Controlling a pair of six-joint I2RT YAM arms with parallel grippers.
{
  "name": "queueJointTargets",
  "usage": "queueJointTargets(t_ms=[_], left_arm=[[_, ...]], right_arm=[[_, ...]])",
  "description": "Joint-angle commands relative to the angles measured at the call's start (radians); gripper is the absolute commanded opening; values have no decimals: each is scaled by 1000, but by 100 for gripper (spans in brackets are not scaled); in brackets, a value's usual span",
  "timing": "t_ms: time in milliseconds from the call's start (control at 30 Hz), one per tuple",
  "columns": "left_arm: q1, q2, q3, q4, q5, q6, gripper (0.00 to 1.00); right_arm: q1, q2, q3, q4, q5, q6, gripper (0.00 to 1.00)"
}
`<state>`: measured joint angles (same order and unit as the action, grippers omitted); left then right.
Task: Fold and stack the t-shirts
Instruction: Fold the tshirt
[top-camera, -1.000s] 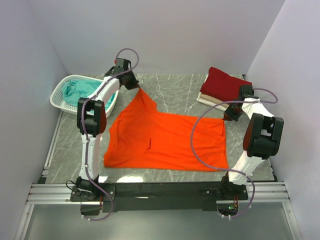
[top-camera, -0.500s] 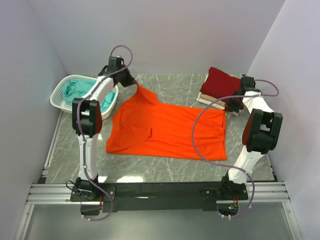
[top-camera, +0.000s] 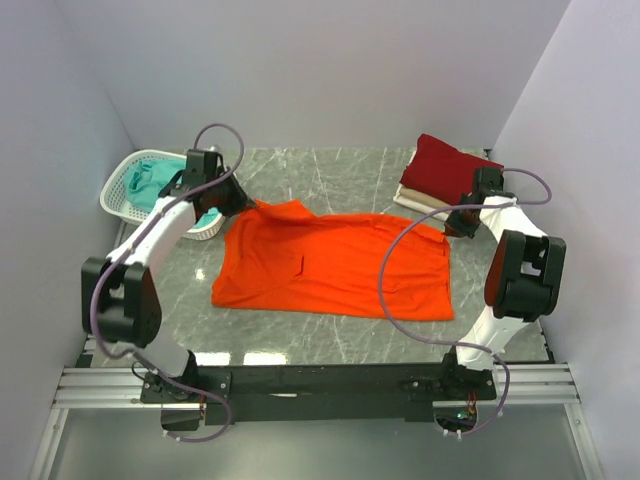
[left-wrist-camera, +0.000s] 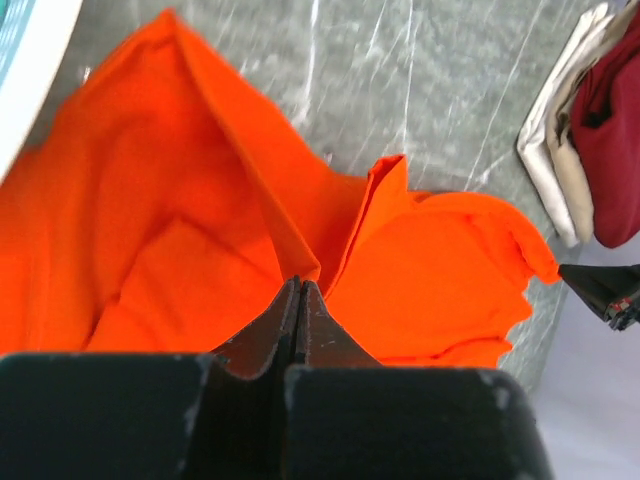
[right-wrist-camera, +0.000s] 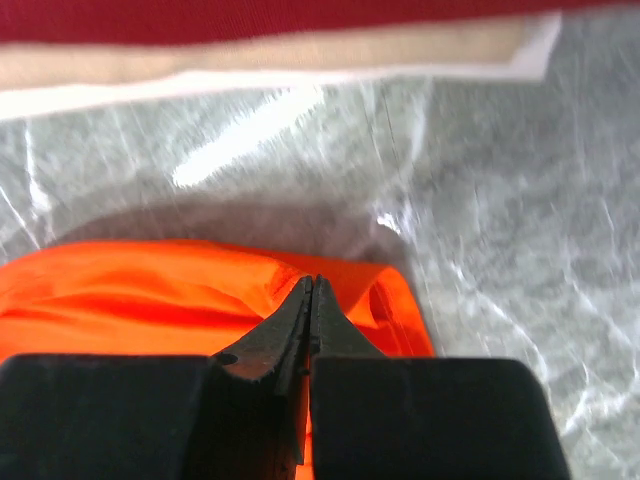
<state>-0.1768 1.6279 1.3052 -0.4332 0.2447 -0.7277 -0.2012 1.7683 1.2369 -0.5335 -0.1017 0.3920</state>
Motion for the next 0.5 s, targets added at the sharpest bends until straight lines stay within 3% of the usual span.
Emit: queueJointTargets(t_ms=[0,467], left_arm=[[-1,-132,-111,-7,-22,-32,0],[-3,-421,-368,-125,-96,-82,0]], right_arm=[[6,-102,-49,46,48,-21,0],[17,-256,-221,96,138,-12,0]])
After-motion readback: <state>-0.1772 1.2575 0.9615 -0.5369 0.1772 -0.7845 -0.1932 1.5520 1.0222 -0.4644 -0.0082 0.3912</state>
